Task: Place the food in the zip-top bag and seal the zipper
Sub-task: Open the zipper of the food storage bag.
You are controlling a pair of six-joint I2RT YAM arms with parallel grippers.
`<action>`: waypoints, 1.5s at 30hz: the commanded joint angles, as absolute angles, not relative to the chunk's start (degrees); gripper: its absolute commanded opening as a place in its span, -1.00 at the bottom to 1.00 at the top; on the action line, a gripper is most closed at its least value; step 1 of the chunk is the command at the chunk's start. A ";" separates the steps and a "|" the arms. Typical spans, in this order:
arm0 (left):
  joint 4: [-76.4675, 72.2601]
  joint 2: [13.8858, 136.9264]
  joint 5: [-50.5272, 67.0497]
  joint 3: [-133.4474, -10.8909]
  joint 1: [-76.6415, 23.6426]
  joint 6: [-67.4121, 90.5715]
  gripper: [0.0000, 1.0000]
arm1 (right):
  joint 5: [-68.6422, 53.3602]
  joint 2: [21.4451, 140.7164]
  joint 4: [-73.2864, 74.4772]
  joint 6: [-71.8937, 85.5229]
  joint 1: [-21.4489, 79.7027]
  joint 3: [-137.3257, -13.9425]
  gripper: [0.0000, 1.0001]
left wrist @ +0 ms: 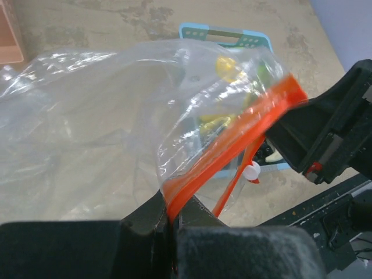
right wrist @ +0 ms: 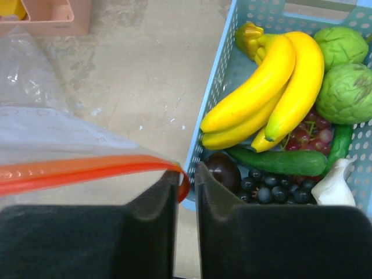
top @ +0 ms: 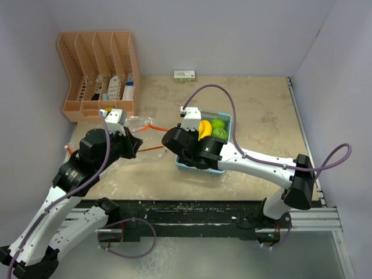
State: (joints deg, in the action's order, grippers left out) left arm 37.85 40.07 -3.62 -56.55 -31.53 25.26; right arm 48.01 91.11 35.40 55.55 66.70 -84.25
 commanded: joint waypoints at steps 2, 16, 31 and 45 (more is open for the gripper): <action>37.75 37.86 -8.28 -56.92 -30.67 22.31 -1.00 | 44.26 83.07 24.06 32.97 65.62 -76.97 -0.03; 35.41 39.68 -9.34 -54.54 -30.67 22.54 -1.00 | 26.09 78.61 6.87 18.23 65.44 -75.85 0.63; 34.49 45.10 -9.58 -54.48 -30.67 23.22 -1.00 | 17.39 84.83 -3.17 15.40 65.46 -80.10 0.68; 36.93 43.19 -6.26 -55.53 -30.67 22.88 -1.00 | 31.58 92.21 4.02 19.38 65.19 -83.34 -0.74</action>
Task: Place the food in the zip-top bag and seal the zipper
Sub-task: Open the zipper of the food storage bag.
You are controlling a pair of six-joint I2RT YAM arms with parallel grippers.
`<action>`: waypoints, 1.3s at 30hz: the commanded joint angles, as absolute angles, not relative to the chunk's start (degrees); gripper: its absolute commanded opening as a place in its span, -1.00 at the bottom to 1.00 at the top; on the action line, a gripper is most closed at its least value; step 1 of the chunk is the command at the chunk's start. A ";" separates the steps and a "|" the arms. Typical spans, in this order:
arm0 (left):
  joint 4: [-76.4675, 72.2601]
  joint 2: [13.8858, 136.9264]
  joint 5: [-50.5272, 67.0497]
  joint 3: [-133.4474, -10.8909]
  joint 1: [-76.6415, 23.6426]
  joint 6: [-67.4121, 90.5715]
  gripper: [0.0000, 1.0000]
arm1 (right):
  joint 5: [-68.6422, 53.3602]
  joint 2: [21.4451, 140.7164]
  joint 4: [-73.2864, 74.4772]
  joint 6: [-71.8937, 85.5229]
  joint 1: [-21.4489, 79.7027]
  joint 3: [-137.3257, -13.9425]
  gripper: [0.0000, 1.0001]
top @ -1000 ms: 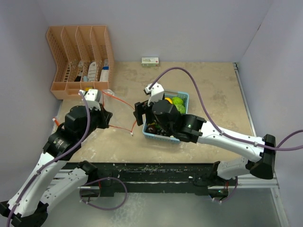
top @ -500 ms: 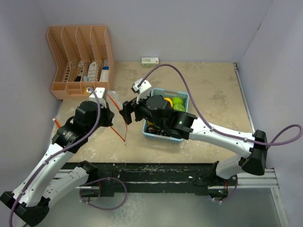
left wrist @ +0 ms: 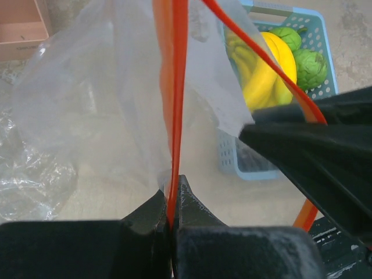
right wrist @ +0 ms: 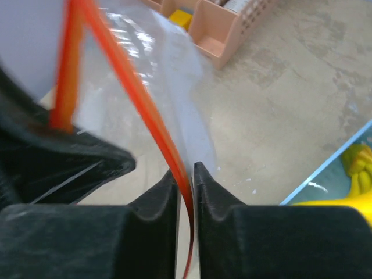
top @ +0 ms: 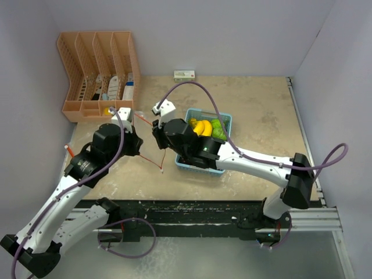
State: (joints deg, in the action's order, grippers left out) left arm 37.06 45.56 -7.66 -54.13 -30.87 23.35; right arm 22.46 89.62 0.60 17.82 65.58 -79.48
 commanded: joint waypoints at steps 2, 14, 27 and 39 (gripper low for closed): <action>38.63 41.69 -7.07 -56.12 -30.67 22.11 -1.00 | 35.27 93.72 5.63 19.21 64.94 -84.36 -1.00; 49.39 38.20 -19.97 -62.40 -30.67 20.40 -1.00 | 58.62 96.39 25.77 34.67 60.94 -85.87 -1.00; 44.82 44.92 -20.16 -60.96 -30.67 21.91 -1.00 | 22.53 83.30 5.31 15.81 61.07 -78.15 0.34; 44.27 49.07 -23.22 -61.49 -30.67 21.52 -1.00 | 13.79 71.17 4.19 18.45 61.06 -73.24 0.48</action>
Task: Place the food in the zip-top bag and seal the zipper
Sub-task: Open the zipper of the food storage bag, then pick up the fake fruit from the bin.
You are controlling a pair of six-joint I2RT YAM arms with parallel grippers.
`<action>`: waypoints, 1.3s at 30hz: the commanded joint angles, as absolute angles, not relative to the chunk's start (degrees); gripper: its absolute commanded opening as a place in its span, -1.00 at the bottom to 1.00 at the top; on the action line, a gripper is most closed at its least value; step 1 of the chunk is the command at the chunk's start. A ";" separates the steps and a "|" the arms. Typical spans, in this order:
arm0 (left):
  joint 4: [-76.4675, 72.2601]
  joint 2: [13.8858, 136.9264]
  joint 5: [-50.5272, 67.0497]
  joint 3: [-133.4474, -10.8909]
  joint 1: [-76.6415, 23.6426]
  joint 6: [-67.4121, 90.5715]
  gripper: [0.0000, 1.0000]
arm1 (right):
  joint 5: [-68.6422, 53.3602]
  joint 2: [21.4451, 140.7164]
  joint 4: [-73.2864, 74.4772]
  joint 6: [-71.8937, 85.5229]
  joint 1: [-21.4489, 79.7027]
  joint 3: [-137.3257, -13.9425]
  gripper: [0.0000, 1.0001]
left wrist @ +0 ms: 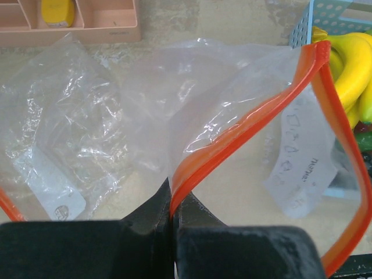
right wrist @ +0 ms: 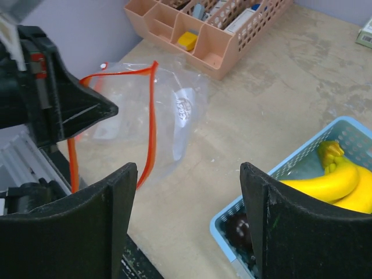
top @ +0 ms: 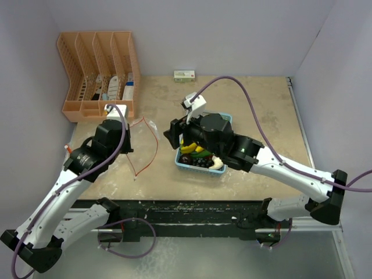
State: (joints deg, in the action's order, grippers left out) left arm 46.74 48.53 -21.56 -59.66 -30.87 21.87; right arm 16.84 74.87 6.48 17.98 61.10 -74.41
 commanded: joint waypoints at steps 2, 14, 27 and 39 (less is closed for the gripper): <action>45.39 49.27 -24.39 -62.86 -30.67 21.25 -1.00 | 19.02 70.20 6.51 20.67 60.95 -72.95 0.45; 41.84 50.75 -23.23 -61.58 -30.65 21.62 -1.00 | 30.85 74.60 26.48 36.43 50.50 -70.26 0.54; 38.81 53.13 -19.54 -58.10 -30.67 23.82 -1.00 | 24.03 91.96 21.61 36.18 41.67 -77.51 0.74; 38.58 52.43 -18.90 -57.73 -30.67 23.27 -1.00 | 25.90 106.65 24.86 35.19 39.88 -89.66 0.60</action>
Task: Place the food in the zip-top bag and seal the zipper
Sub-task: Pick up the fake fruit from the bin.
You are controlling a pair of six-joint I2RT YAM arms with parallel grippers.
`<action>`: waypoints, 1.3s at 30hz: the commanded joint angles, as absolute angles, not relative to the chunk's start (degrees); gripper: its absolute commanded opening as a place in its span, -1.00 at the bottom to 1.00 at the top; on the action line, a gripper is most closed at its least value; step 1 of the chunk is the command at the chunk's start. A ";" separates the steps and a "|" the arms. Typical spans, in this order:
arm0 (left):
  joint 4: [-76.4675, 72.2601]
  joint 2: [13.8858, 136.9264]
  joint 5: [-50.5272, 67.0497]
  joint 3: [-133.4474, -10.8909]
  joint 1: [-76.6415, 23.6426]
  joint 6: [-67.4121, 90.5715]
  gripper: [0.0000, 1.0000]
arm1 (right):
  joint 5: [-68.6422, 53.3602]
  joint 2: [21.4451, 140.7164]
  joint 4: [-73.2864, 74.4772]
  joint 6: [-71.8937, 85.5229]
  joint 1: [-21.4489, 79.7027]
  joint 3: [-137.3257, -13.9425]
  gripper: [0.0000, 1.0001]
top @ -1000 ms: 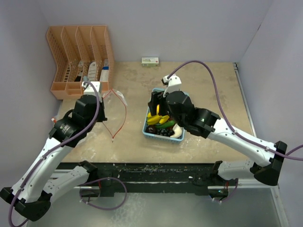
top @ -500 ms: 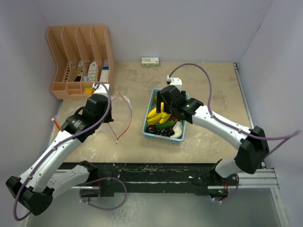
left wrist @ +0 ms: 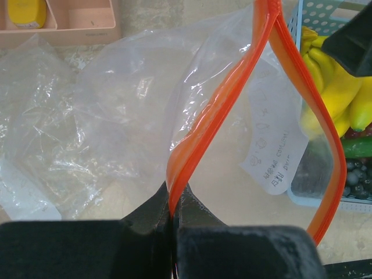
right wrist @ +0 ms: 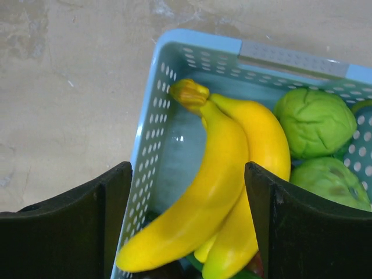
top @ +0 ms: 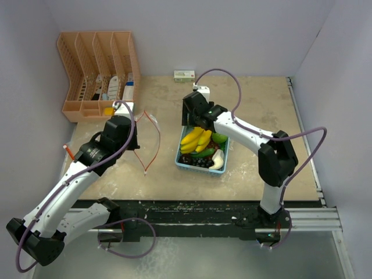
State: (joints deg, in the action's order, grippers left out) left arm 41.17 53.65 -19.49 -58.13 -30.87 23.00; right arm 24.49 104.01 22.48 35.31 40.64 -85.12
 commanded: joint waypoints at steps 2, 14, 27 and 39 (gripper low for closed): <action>38.60 52.25 -18.90 -57.62 -30.67 23.29 -1.00 | 25.95 108.12 25.81 35.74 39.76 -89.91 0.56; 38.52 52.17 -18.72 -57.55 -30.68 22.97 -1.00 | 28.24 111.38 28.73 37.89 39.80 -87.42 0.23; 38.32 52.27 -19.33 -57.37 -30.65 22.85 -1.00 | 29.72 102.60 30.34 37.56 39.80 -87.45 -1.00; 38.07 53.97 -19.17 -57.62 -30.67 23.41 -1.00 | 22.95 86.11 22.69 30.10 39.90 -82.97 -1.00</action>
State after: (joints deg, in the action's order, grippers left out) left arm 40.77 53.23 -19.07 -57.30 -30.87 22.98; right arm 27.53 90.94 28.62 34.63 39.68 -86.06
